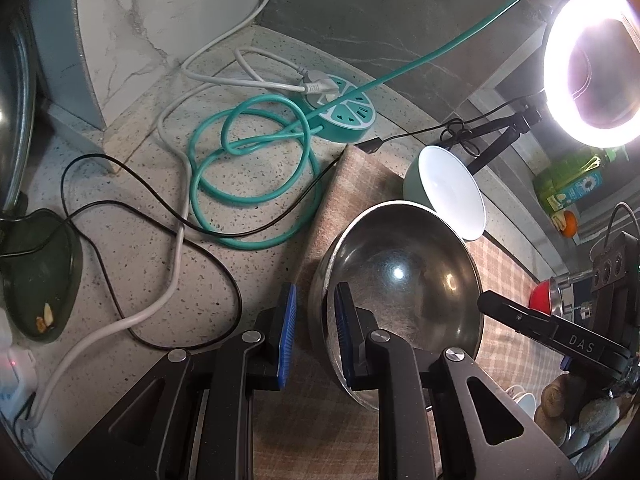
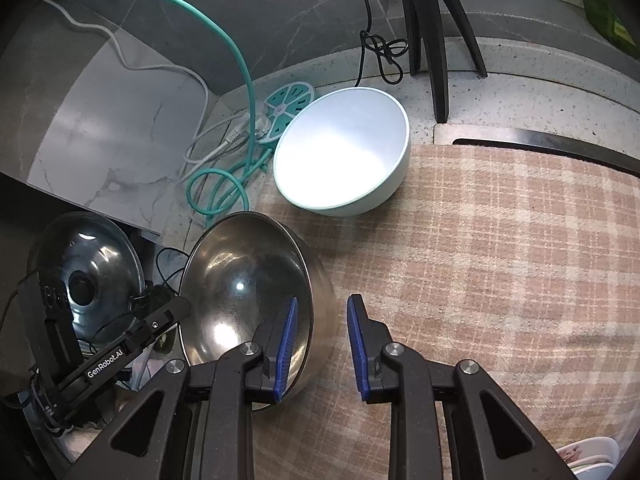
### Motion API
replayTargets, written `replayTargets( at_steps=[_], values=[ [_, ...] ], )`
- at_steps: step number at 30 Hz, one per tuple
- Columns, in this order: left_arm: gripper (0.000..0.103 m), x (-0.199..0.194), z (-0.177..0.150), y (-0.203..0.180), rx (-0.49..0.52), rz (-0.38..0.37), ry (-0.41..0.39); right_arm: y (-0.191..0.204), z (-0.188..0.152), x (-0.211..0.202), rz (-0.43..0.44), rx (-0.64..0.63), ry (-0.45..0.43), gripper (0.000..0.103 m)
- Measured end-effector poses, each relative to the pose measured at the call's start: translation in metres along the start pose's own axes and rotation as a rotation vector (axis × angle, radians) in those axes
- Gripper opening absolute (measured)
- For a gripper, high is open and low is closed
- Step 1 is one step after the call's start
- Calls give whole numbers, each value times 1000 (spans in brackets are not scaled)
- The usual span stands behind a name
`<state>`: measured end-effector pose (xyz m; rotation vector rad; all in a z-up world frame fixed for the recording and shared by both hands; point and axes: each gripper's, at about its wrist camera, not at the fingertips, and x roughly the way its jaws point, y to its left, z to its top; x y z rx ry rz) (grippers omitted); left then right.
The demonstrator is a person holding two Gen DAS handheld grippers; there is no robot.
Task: Organize plates and bowls
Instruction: 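Move both grippers to the large steel bowl rim and close them, then lift the steel bowl by its rim with both grippers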
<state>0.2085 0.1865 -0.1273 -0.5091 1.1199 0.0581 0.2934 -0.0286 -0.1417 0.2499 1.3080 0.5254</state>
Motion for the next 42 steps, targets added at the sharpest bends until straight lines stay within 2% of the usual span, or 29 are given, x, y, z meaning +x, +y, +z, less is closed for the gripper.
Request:
replayTargets(
  at_steps=[4, 5, 12, 31, 42],
  values=[
    [16, 1, 1, -3, 9, -7, -1, 2, 0, 5, 4, -3, 11, 13],
    [13, 2, 0, -4, 11, -8, 1, 2, 0, 6, 6, -4, 13, 12],
    [11, 5, 0, -3, 15, -6, 0, 6, 0, 9, -4, -15, 13, 8],
    [11, -6, -6, -4, 8, -2, -12, 7, -8, 0, -5, -1, 29, 8],
    [11, -20, -21, -6, 9, -15, -22, 11, -25, -16, 2, -5, 27, 8]
  ],
)
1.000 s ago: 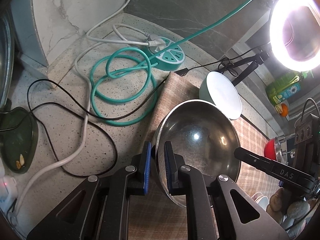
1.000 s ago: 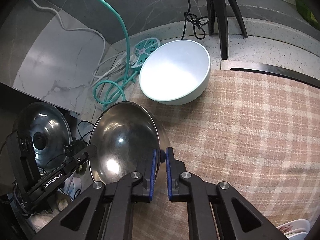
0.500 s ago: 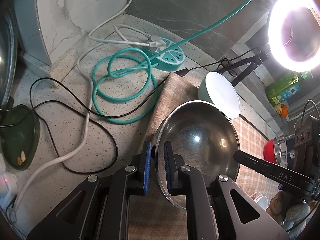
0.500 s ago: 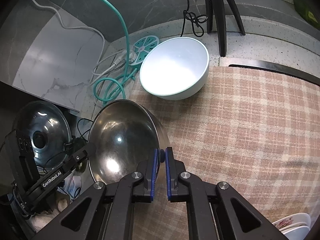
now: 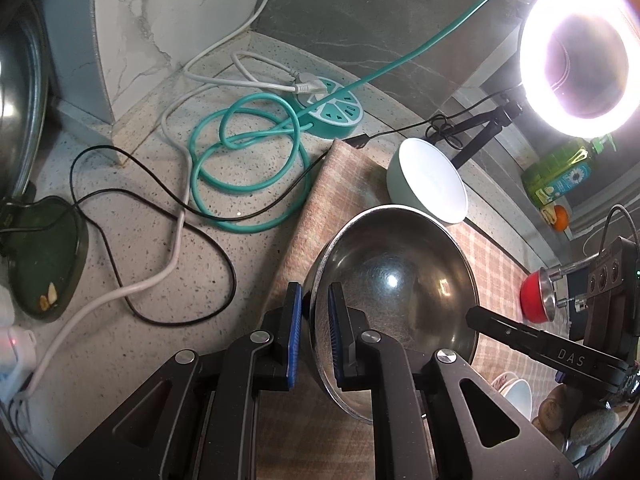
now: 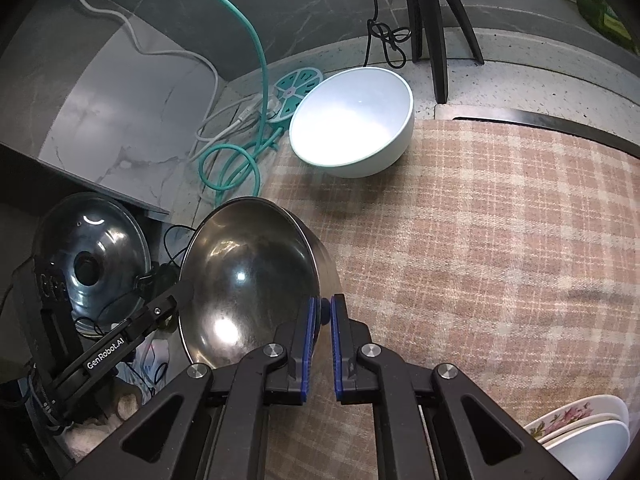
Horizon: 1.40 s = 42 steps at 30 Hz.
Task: Organize plates and bowls
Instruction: 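Lift the steel bowl by its rim with both grippers, then carry the steel bowl with both grippers past the plate stack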
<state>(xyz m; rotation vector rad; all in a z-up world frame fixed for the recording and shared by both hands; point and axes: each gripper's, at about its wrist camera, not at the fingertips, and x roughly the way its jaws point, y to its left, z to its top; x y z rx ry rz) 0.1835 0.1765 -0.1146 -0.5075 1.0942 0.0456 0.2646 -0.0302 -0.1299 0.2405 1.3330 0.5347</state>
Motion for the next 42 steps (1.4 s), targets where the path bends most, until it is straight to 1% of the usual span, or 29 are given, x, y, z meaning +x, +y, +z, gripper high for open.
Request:
replayTargets(
  at_steps=[16, 26, 37, 42],
  values=[
    [11, -20, -39, -11, 1, -27, -3, -9, -36, -29, 9, 9, -5, 8],
    [11, -26, -65, -13, 3, -34, 14, -16, -59, -42, 8, 9, -4, 8],
    [11, -26, -92, -16, 0, -43, 44, -27, -85, -48, -5, 17, 16, 8],
    [11, -30, -99, -19, 3, -42, 41, -31, -96, -47, -8, 20, 36, 8]
  ],
)
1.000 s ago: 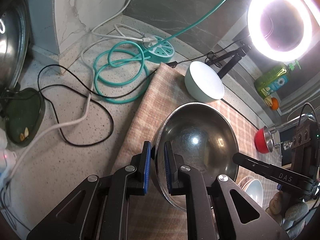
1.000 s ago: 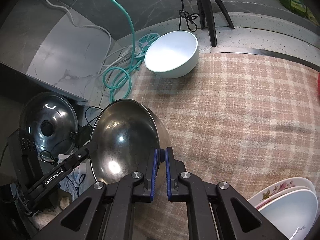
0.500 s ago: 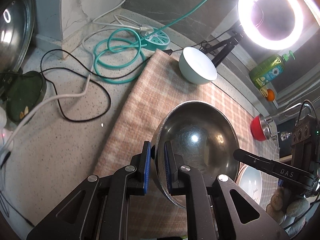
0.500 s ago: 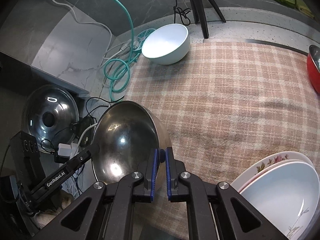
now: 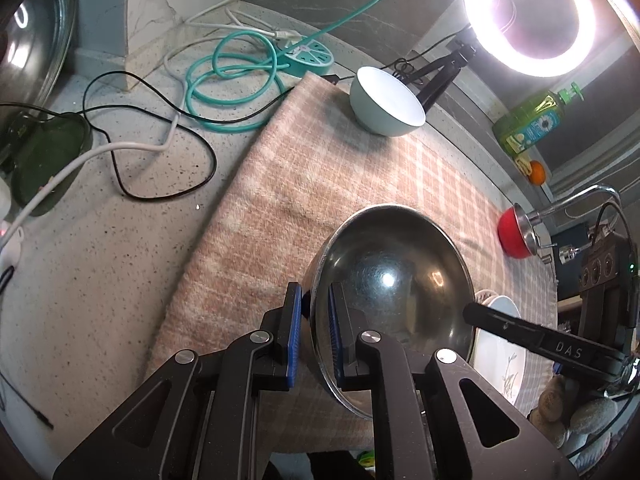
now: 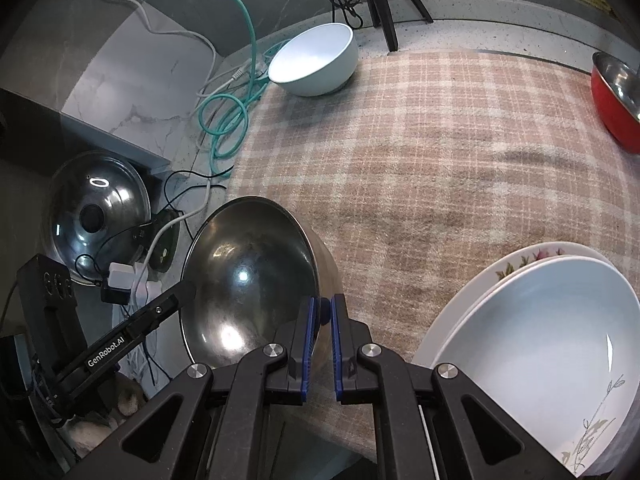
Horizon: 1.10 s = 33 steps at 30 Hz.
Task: Organize plates and bowls
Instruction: 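Carry the steel bowl with both grippers past the plate stack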
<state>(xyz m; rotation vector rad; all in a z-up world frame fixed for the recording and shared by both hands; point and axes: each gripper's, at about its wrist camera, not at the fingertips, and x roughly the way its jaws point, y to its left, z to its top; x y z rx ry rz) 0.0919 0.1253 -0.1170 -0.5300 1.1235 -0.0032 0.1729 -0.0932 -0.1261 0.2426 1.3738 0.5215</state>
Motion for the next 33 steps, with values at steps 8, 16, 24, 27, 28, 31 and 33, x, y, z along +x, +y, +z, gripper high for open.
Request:
replayTargets(
  at_steps=[8, 16, 24, 27, 28, 31, 33],
  values=[
    [11, -1, -6, -4, 12, 1, 1, -7, -11, 1, 8, 14, 18, 8],
    [11, 4, -14, -2, 4, 1, 23, -9, -19, -1, 9, 11, 31, 8],
    [11, 7, -18, -2, 10, 6, 35, -10, -27, -2, 8, 2, 49, 8],
    [11, 7, -18, -2, 14, 8, 35, -9, -30, -2, 11, -1, 57, 8],
    [11, 7, -18, -2, 14, 9, 36, -10, -32, -3, 12, -2, 60, 8],
    [11, 8, -19, -3, 19, 11, 37, -9, -36, -3, 16, -3, 69, 8],
    [11, 9, -18, -3, 22, 13, 37, -9, -38, -3, 22, -4, 75, 9]
  ],
)
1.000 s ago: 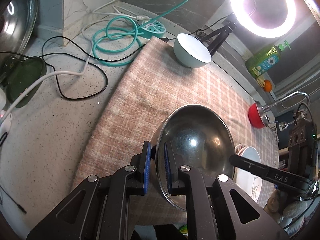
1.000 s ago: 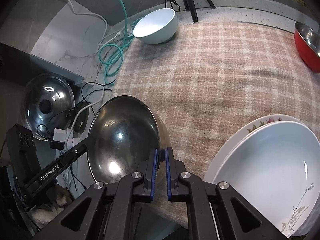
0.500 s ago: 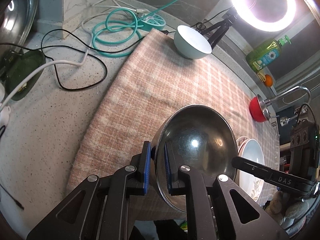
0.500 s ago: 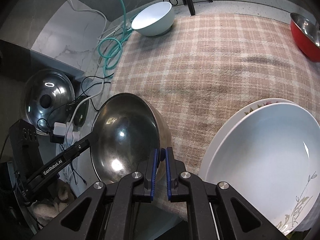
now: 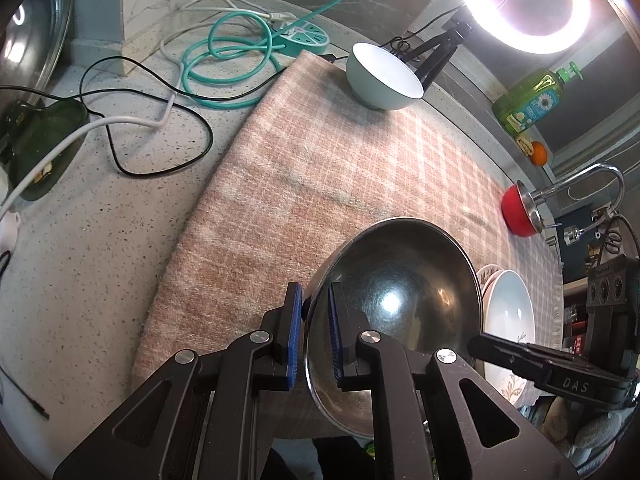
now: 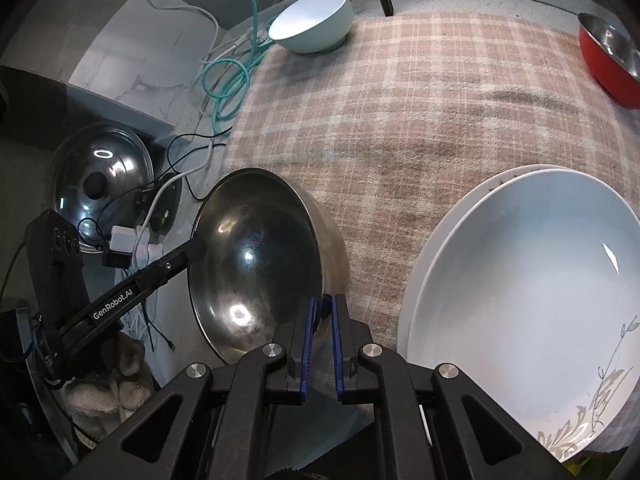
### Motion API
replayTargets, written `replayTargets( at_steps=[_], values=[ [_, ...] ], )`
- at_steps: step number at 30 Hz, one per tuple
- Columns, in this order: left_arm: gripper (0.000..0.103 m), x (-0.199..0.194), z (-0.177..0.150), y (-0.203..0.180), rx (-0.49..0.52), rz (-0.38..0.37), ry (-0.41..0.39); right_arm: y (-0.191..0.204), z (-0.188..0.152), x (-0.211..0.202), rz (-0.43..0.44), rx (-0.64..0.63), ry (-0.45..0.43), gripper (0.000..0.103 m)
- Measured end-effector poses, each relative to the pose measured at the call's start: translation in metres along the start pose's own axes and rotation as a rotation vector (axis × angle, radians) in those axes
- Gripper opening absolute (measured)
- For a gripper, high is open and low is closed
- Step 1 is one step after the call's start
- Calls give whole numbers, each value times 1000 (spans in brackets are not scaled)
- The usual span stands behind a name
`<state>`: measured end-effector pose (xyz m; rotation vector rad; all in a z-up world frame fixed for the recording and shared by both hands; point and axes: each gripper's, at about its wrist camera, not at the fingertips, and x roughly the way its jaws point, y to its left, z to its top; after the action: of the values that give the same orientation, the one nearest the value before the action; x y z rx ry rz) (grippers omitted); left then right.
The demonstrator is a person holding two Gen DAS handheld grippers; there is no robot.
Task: Organize plates and bowls
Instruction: 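Carry the steel bowl with both grippers past the plate stack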
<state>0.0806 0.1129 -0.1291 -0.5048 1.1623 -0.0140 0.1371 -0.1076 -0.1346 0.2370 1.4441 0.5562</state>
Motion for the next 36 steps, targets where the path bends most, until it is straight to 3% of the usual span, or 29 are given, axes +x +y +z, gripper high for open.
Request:
replayTargets(
  at_steps=[21, 36],
  values=[
    [12, 5, 3, -11, 31, 8, -1, -10, -18, -7, 48, 2, 23, 10],
    [12, 6, 6, -11, 13, 11, 1, -19, -17, -41, 34, -19, -59, 12]
  ],
)
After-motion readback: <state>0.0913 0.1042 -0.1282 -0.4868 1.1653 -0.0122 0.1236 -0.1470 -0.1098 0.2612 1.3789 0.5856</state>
